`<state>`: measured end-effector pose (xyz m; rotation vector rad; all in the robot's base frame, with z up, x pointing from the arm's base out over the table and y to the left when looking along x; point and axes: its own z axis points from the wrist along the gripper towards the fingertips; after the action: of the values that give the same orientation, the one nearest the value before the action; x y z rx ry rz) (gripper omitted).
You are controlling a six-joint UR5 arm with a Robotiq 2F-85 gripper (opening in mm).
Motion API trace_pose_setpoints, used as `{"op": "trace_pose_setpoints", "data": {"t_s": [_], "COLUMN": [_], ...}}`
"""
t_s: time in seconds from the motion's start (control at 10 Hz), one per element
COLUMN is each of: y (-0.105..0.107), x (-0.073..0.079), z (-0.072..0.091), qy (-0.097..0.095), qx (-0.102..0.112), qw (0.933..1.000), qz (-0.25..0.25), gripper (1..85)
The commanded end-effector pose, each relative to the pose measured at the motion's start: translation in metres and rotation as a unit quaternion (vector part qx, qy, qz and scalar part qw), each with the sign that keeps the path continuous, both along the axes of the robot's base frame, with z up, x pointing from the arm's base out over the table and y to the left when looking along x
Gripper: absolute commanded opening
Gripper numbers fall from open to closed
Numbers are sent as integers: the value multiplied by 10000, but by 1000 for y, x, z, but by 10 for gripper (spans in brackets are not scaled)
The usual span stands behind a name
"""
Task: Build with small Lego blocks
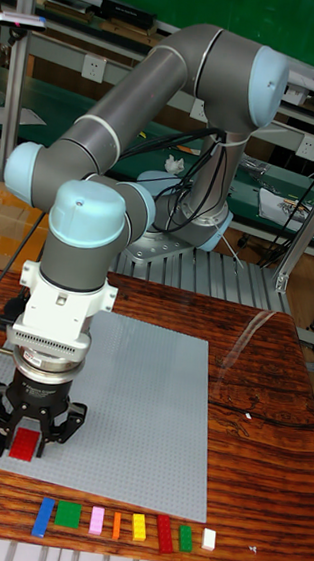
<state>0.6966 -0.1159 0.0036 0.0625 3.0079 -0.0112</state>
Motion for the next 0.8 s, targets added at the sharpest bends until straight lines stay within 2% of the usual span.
{"op": "trace_pose_setpoints", "data": {"t_s": [0.0, 0.7], "y": [-1, -6], "x": [0, 1], "z": [2, 3], "qy": [-4, -22], "qx": [12, -78], "qw": [10000, 9999], "qz": [-70, -138], "gripper": [433, 390]}}
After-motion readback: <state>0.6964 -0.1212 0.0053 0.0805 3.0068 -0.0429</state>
